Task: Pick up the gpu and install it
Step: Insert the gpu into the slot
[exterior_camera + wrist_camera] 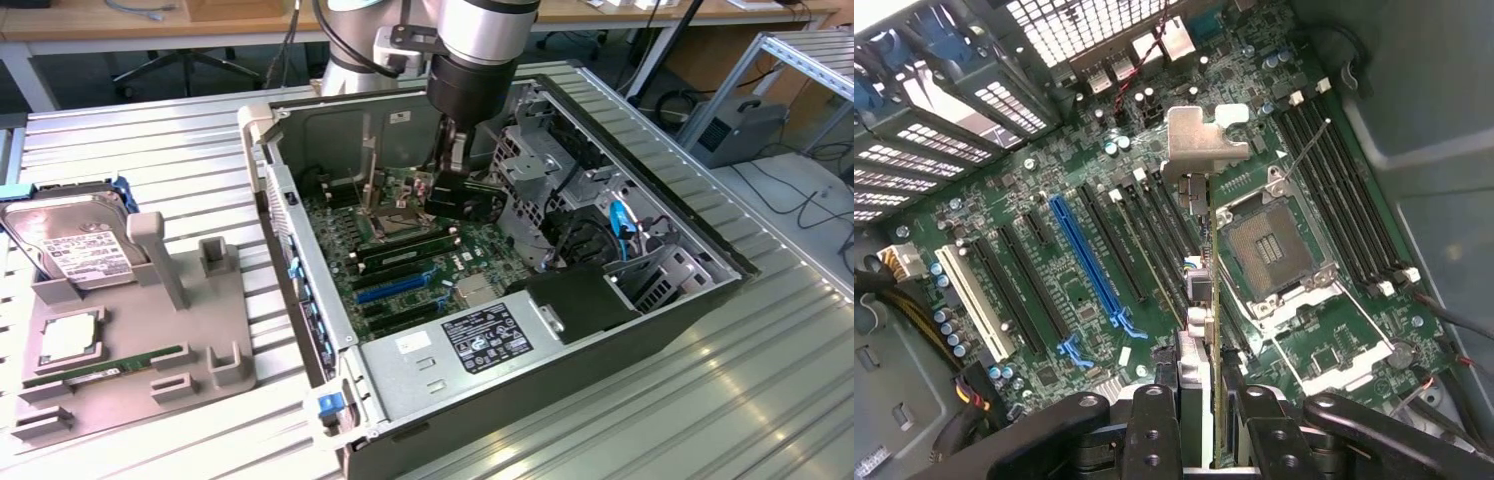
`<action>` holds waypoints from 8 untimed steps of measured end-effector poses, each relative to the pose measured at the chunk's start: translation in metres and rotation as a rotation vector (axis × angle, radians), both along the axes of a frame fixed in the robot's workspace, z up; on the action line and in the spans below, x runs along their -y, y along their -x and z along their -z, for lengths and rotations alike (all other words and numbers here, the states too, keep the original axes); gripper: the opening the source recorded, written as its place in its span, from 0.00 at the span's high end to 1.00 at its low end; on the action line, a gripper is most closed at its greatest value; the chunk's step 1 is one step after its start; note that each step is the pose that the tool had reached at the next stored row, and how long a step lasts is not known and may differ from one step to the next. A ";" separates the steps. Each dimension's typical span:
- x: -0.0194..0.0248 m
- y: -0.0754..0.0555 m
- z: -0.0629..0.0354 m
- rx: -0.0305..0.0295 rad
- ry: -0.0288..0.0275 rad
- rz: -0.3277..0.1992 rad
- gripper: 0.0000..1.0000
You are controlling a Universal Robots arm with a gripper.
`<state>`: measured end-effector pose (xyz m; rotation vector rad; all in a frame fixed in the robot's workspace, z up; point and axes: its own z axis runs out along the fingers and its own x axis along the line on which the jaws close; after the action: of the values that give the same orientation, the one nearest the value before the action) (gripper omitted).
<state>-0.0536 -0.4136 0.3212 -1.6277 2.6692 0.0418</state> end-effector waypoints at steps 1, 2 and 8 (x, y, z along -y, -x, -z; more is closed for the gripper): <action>0.0000 0.000 0.0000 0.0000 0.0000 -0.002 0.73; 0.0000 0.000 0.0000 0.0000 0.0000 -0.005 0.73; 0.0000 0.000 0.0001 0.0000 0.0000 -0.019 0.73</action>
<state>-0.0536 -0.4136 0.3212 -1.6525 2.6542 0.0420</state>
